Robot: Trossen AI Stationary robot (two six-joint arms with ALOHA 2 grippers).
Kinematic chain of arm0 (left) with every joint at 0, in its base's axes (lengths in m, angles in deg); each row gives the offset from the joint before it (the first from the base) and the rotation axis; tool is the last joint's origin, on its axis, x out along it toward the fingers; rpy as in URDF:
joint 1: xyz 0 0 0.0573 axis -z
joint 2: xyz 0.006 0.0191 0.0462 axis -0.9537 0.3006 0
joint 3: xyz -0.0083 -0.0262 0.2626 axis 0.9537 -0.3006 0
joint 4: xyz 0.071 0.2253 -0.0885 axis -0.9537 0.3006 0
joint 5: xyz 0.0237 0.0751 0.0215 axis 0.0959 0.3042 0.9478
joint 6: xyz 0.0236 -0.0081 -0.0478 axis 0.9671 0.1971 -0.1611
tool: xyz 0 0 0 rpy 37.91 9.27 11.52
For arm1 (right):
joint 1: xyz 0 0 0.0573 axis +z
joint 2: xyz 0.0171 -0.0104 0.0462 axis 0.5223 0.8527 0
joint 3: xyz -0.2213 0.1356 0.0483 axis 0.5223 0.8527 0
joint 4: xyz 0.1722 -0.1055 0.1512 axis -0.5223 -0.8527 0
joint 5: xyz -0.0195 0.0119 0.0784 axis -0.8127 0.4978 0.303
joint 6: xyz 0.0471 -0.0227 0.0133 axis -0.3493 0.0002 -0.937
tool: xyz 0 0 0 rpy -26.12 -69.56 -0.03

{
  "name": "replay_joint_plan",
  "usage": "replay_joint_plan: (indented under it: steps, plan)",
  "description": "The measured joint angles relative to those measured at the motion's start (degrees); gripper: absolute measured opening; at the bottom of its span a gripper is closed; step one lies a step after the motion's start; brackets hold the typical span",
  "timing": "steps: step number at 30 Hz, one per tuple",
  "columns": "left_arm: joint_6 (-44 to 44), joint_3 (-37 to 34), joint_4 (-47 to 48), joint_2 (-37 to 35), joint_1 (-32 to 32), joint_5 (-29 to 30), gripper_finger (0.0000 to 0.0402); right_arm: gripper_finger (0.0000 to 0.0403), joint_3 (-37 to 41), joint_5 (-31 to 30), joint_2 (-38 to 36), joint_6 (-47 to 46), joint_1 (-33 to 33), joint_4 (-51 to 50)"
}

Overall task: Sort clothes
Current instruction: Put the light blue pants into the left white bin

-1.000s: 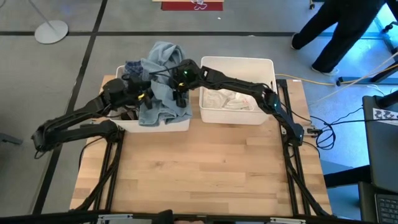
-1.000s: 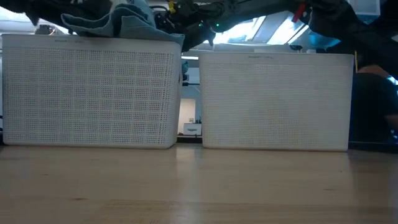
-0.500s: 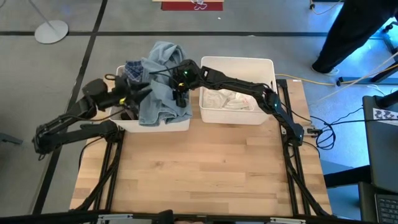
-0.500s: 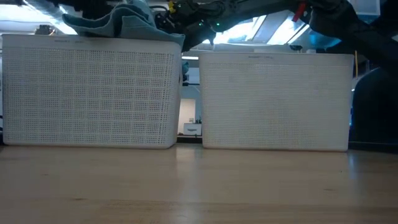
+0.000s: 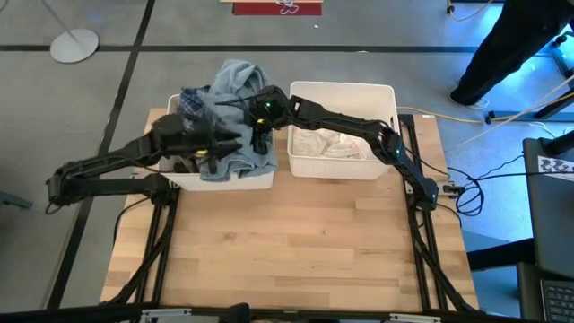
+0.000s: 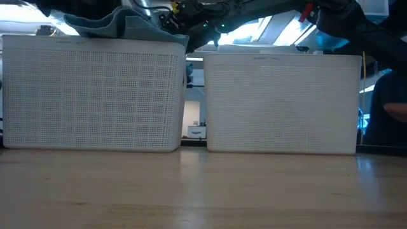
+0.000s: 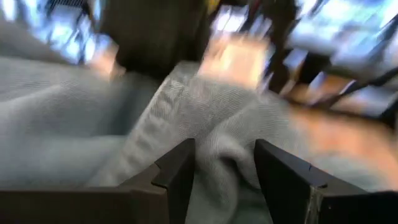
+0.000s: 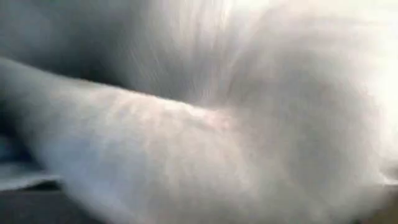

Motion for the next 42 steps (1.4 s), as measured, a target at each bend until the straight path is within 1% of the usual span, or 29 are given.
replay_joint_plan:
  steps: [4, 7, 9, 12, 15, 17, 21, 26, 30, 32, 34, 37, 38, 40, 42]
  plan:
    - [2.5, 0.0, 8.9, 3.0, 0.1, 10.5, 0.0159, 0.0133, 0.3, -1.0, -1.9, -0.3, 0.1, -0.5]
    - [2.7, 0.2, 11.0, 5.0, 0.1, 17.6, 0.0159, 0.0133, 0.5, -3.0, -4.5, -0.4, 0.1, -1.9]
    - [2.3, 0.2, 11.2, 6.4, 0.1, 19.7, 0.0159, 0.0133, 0.5, -4.0, -7.4, 0.1, 0.4, -2.9]
    - [0.9, 0.3, 11.9, 8.8, 0.0, 21.1, 0.0159, 0.0133, 0.2, -5.9, -12.1, 2.0, 0.5, -3.9]
    - [-1.2, 0.7, 13.0, 11.6, 0.0, 21.3, 0.0159, 0.0133, 0.1, -5.2, -15.4, 2.3, 0.5, -6.1]
    - [-3.5, 0.8, 12.9, 13.3, 0.0, 20.9, 0.0159, 0.0133, 0.1, -2.4, -16.3, 2.5, 0.5, -8.6]
    - [-6.0, 0.9, 11.7, 15.2, -0.2, 18.3, 0.0159, 0.0133, 0.1, 5.6, -16.1, 3.0, 0.6, -13.3]
    - [-5.9, 0.9, 11.7, 15.1, -0.2, 17.2, 0.0159, 0.0133, 0.1, 12.2, -11.5, 4.2, 1.3, -15.9]
    - [-5.7, 0.8, 11.4, 14.8, -0.2, 17.3, 0.0159, 0.0133, 0.2, 15.6, -7.6, 5.0, 3.2, -16.0]
    - [-5.3, 0.8, 11.2, 14.8, -0.2, 17.2, 0.0159, 0.0133, 0.1, 14.6, -6.5, 6.3, 4.2, -15.7]
    - [-5.4, 0.8, 11.2, 14.7, -0.2, 17.1, 0.0159, 0.0133, 0.0, 11.4, -5.5, 7.8, 4.9, -15.0]
    - [-5.5, 0.6, 10.8, 14.2, -0.2, 15.6, 0.0159, 0.0133, -0.3, 2.9, -4.8, 10.1, 5.5, -14.0]
    - [-5.5, 0.6, 10.9, 13.8, -0.2, 14.9, 0.0159, 0.0133, -0.3, 1.9, -4.5, 10.6, 5.3, -13.6]
    - [-5.6, 1.1, 12.0, 12.6, 0.2, 13.4, 0.0159, 0.0134, -0.2, 1.6, -4.2, 10.5, 4.7, -13.3]
    - [-6.2, 1.9, 13.4, 10.7, 0.7, 13.0, 0.0159, 0.0134, -0.2, 2.7, -3.6, 10.4, 4.2, -12.7]
